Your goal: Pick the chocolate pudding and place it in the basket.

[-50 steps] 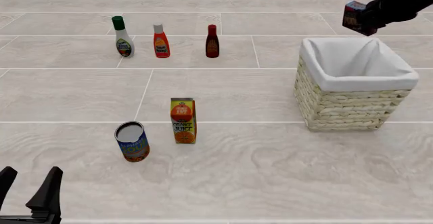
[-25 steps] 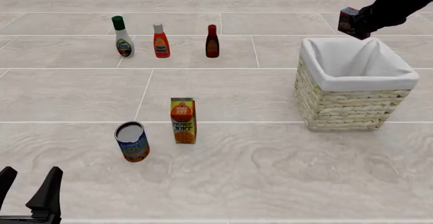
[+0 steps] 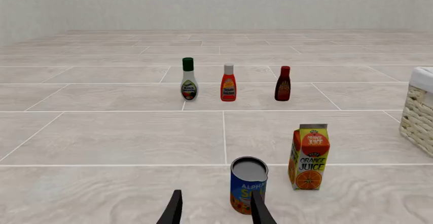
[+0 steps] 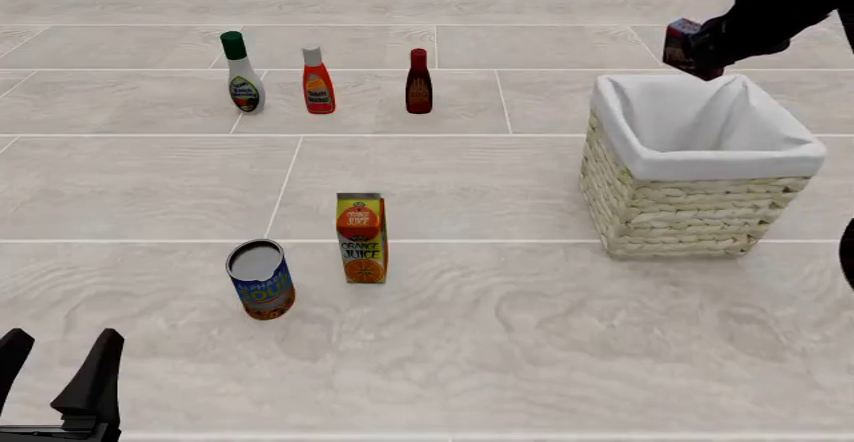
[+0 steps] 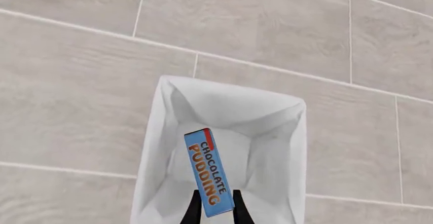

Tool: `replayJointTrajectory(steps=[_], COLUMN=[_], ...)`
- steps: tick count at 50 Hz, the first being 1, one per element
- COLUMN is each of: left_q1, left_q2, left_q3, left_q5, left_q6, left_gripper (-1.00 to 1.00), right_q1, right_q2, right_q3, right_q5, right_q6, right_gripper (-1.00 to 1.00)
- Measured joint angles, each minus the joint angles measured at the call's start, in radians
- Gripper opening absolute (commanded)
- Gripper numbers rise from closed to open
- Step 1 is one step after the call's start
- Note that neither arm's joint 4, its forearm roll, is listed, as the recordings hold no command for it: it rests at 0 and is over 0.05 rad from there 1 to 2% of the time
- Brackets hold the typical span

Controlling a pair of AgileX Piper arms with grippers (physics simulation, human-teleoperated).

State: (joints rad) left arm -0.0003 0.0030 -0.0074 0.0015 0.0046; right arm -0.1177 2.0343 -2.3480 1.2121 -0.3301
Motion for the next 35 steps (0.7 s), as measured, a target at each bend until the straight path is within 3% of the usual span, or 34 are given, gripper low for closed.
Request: replayJointTrajectory(steps=[35], left_q1=[0.0], left_q2=[0.0], left_q3=[0.0], left_q5=[0.0], left_q6=[0.0], left_gripper=[1.0], right_q1=[-0.021], right_q2=[0.077], right_q3=[-0.021], right_q5=[0.0], right_q6=[-0.029], right_gripper=[-1.0])
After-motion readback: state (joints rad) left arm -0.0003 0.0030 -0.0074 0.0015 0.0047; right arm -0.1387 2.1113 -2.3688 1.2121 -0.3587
